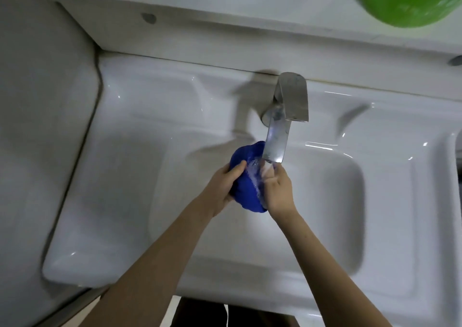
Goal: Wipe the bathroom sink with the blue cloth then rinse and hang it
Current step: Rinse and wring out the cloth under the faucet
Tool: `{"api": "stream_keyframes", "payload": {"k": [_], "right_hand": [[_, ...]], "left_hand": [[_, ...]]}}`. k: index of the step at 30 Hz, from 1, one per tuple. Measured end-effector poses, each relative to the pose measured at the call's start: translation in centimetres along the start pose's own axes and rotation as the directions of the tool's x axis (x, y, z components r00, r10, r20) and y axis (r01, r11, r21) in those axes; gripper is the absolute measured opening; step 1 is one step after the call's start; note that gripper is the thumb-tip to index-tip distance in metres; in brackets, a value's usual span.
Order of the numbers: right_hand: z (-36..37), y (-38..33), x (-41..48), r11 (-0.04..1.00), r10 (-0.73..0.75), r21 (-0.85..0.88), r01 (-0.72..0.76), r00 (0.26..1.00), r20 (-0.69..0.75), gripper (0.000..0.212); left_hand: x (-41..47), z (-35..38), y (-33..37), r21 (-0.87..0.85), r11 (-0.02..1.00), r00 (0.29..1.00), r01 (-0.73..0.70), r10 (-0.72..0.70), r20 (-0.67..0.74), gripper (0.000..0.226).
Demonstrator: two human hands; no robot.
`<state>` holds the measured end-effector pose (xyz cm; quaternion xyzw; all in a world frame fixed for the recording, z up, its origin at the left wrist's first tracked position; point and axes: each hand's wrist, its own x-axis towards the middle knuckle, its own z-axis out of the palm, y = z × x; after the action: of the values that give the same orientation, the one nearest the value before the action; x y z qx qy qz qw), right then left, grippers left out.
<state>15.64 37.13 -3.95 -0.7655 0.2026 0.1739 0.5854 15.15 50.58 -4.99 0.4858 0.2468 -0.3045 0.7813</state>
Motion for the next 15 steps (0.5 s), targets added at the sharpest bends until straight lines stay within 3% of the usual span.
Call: {"api": "stream_keyframes", "payload": {"k": [3,6,8,11,13,15], "right_hand": [[0.2,0.9,0.0,0.957,-0.137,-0.267,0.116,0.989,-0.058,0.012],[-0.2,0.7,-0.6,0.997,-0.034,-0.067,0.025,0.990,-0.140,0.018],[-0.5,0.1,-0.7,0.996,0.035,0.086,-0.020,0.983,-0.183,0.011],[0.9,-0.7,-2.8,0.984,0.021,0.177,0.012,0.982,-0.186,0.008],[2.8,-0.4,-4.2,0.998,-0.049,0.036,0.056,0.985,-0.167,0.019],[3.4,-0.3,-2.0,0.974,-0.072,-0.226,0.024,0.976,-0.206,0.029]], "left_hand": [[0.2,0.0,0.1,0.146,0.984,0.984,-0.103,0.122,-0.129,0.025],[0.4,-0.6,0.2,0.162,0.972,0.965,-0.172,0.199,-0.169,0.033],[0.9,-0.8,0.3,0.102,0.989,0.986,-0.107,0.119,-0.117,0.046],[2.2,0.1,-0.2,-0.034,0.988,0.988,0.152,-0.152,0.015,0.046],[3.0,1.1,-0.9,-0.174,0.943,0.956,0.284,-0.292,-0.025,0.044],[3.3,1.9,-2.0,-0.262,0.908,0.918,0.327,-0.371,-0.139,0.039]]}}
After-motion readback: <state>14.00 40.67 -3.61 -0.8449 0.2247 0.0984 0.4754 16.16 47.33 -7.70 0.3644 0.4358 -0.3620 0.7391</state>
